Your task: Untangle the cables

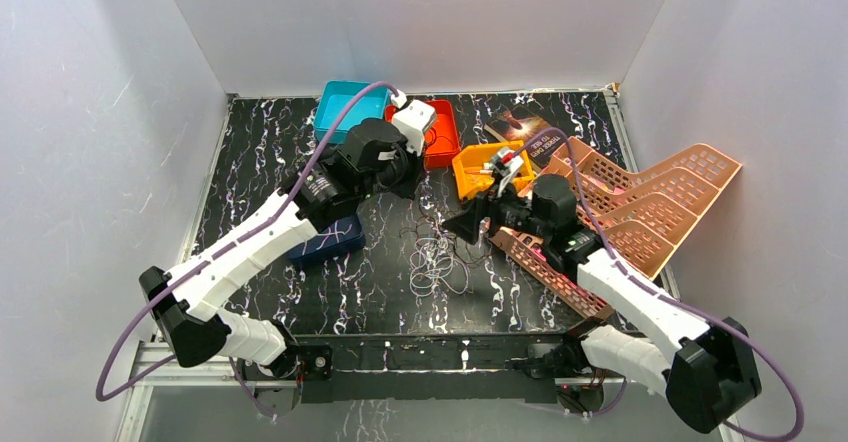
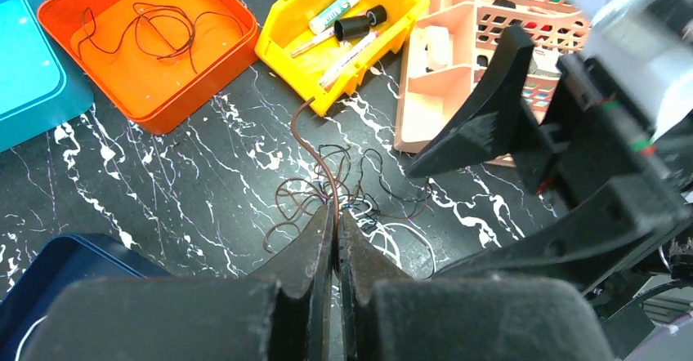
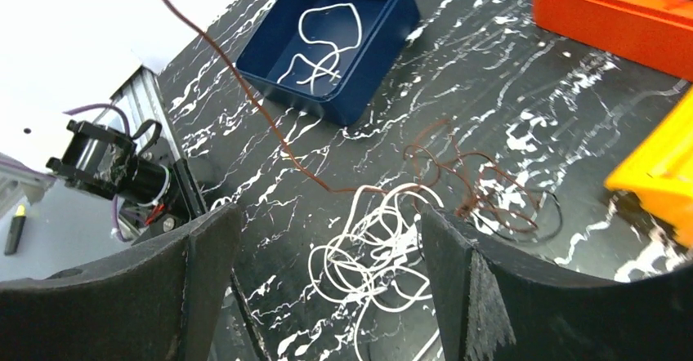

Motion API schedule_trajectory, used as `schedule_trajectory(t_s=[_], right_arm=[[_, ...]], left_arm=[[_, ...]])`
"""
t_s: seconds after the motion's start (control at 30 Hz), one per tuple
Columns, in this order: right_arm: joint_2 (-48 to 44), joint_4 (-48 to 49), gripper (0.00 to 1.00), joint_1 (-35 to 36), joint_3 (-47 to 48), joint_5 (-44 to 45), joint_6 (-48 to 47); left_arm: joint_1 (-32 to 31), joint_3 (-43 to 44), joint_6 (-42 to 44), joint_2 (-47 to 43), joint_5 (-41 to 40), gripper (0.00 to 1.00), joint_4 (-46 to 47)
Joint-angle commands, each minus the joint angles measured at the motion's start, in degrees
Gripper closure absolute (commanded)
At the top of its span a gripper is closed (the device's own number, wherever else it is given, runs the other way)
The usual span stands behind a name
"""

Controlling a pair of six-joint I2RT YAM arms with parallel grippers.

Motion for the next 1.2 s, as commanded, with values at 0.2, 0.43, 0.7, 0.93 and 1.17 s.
schedule_trajectory(t_s=[0.2, 0.43, 0.7, 0.93, 1.17], right_arm=[[9.0, 22.8, 0.13, 7.7, 3.1, 6.1, -4.0], [17.7, 27.2, 0.17, 10.4, 7.2, 6.8, -4.1], [23.1, 27.4, 0.14, 10.7, 8.8, 12.7, -2.0], [24.8, 26.6, 0.28, 10.7, 7.1, 11.0, -3.3], [26.8, 27.6, 0.44, 10.7, 4.9, 11.4, -3.0]], left_arm=[[0.2, 5.1, -0.4, -3.1, 1.5, 1.00, -4.0], [0.3, 6.2, -0.9, -4.0, 1.8, 1.00, -4.3], [0.3, 6.3, -1.7, -3.9, 1.8, 1.00, -4.8], [0.3, 8.8, -1.8, -2.7, 3.0, 1.00, -5.5], [0.2, 15.7, -1.8, -0.8, 2.8, 1.00, -8.8]])
